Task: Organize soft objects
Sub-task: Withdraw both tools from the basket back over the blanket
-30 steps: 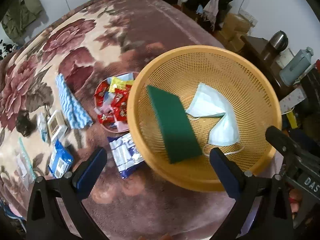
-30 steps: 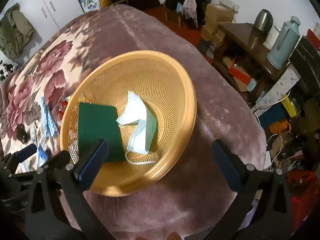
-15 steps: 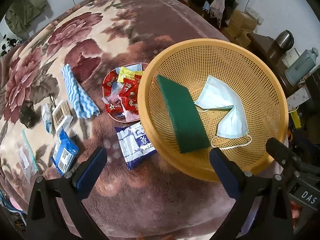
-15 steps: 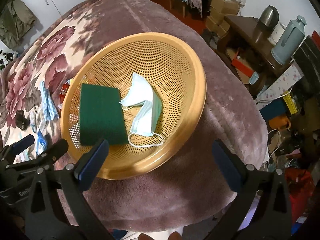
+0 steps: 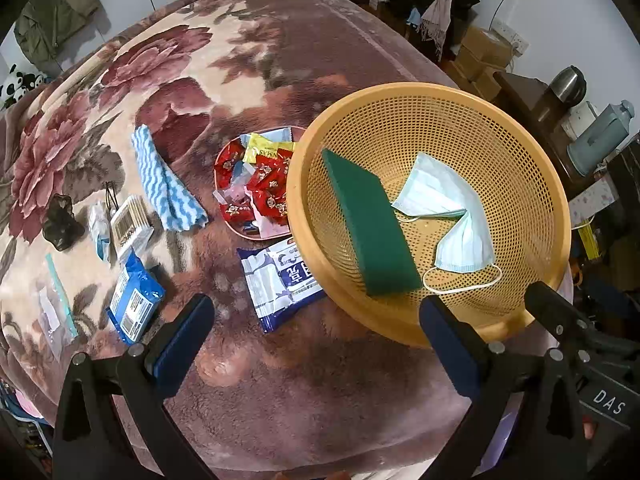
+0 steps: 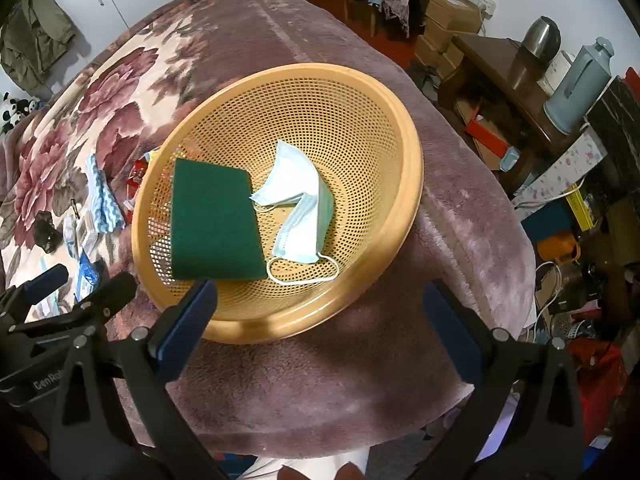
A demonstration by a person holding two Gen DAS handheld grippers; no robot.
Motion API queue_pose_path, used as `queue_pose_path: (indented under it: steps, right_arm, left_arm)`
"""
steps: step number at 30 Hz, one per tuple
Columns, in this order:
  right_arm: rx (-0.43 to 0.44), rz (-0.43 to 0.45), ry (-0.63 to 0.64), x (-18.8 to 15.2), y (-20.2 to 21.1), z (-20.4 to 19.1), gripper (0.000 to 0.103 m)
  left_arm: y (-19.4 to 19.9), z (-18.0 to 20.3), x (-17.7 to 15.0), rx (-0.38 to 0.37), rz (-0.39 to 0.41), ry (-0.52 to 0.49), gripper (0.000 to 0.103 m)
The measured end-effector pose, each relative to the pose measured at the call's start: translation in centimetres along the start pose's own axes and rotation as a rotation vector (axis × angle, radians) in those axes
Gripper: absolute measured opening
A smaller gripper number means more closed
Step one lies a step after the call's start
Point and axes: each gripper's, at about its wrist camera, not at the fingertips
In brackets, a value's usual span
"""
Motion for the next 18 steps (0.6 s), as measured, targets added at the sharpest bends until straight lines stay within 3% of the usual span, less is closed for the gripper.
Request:
queue_pose_path:
  steps: [18]
  right_arm:
    - [-0.008, 0.013, 0.044, -0.7, 0.8, -2.7, 0.103]
  left_arm:
    - [0.8, -2.5, -1.1, -0.014, 0.012, 0.025, 0.103]
Point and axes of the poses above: each gripper's, at about its wrist camera, not at the fingertips, and y roughly against the way its jaws point, z to its right, x to its top, and after that the axes turned 2 degrees about -z, right-handed
